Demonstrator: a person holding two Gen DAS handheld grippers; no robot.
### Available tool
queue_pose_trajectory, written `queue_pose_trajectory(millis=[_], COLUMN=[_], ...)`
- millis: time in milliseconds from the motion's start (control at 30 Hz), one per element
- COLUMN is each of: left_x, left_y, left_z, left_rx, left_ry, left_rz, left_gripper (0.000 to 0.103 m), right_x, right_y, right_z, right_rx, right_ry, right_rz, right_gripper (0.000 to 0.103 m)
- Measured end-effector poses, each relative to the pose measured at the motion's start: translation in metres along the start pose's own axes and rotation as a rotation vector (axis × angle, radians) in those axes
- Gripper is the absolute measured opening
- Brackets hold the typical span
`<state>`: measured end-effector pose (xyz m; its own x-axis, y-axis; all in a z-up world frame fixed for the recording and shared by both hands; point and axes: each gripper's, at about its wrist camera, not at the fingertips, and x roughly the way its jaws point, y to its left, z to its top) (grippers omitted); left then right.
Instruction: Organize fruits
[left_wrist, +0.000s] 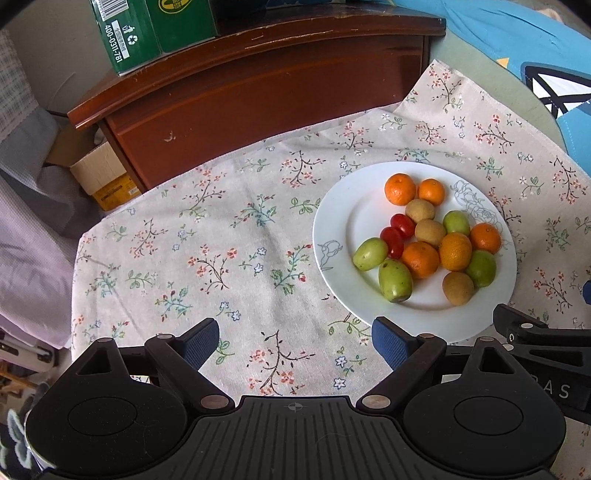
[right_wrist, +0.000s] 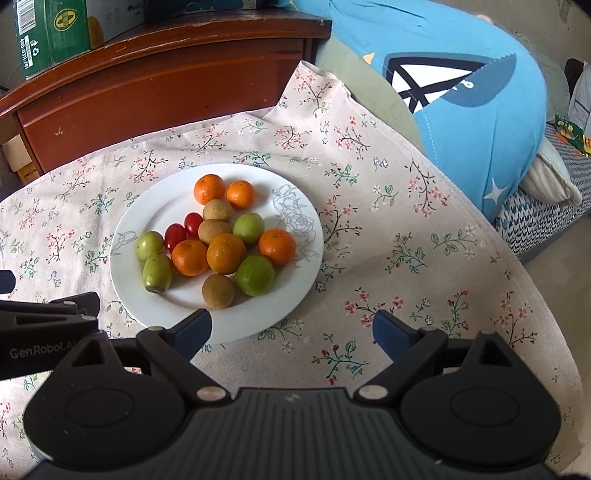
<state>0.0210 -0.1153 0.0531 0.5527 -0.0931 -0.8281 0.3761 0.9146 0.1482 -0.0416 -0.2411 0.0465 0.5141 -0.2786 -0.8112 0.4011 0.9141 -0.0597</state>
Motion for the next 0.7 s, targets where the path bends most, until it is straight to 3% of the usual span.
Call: queue_pose_trajectory(millis=[700], left_x=[-0.0019], left_y=[0.0016], left_z=[-0.0019], left_rx=[0.001], left_ry=[-0.004], left_rz=[0.015], left_gripper=[0.091], right_x=[-0.0016], right_y=[0.0029], right_z=[-0.0011], right_rx=[-0.015], right_ry=[-0.007], right_rz=[-0.001], right_gripper=[0.094])
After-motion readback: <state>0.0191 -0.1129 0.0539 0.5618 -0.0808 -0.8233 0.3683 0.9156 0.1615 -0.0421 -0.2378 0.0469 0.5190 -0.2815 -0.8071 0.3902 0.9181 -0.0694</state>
